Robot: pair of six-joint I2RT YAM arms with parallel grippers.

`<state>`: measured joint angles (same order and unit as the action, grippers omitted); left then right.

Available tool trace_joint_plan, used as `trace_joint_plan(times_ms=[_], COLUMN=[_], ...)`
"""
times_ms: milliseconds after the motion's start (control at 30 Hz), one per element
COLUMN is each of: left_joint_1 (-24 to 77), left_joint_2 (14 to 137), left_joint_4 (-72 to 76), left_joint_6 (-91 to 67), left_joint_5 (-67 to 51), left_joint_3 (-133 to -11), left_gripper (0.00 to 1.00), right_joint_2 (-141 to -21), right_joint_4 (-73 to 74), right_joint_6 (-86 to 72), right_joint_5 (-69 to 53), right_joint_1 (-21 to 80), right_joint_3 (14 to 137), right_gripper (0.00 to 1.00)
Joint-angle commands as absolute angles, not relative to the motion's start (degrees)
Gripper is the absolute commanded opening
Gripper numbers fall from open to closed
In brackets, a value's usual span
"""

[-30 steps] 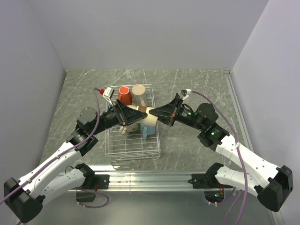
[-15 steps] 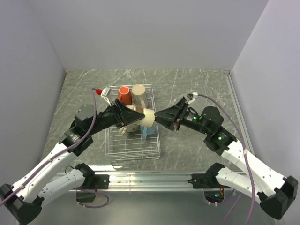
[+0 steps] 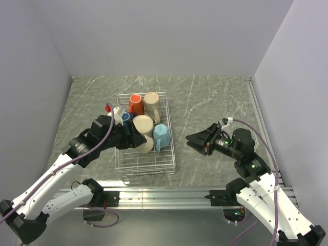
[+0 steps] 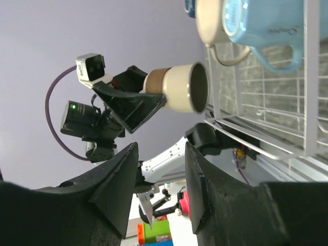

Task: Load the cups into the dish rack

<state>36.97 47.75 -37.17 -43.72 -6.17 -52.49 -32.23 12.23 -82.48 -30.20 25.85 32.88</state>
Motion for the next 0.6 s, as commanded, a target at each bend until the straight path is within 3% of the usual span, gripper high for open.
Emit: trace_joint_plan(times_ms=[0,567], left_joint_1=[37.7,53.96], left_joint_2=[48.42,60.64], left_joint_4=[-38.41,-33.75], left_joint_6=[-40.17,-47.02], left_joint_5=[-2.82,17.66], left_joint_3=[-51.16,-48.43], left_gripper=[0.0,0.0], right_joint_2=[-31.99,-29.98], right_joint_4=[13.01,15.64], right_joint_6=[-80.51,-79.8], right_joint_5=[-31.82,-31.11], right_joint_1=[25.49,25.49], right_joint_3=[33.48,33.66], right_gripper=[0.48,0.42])
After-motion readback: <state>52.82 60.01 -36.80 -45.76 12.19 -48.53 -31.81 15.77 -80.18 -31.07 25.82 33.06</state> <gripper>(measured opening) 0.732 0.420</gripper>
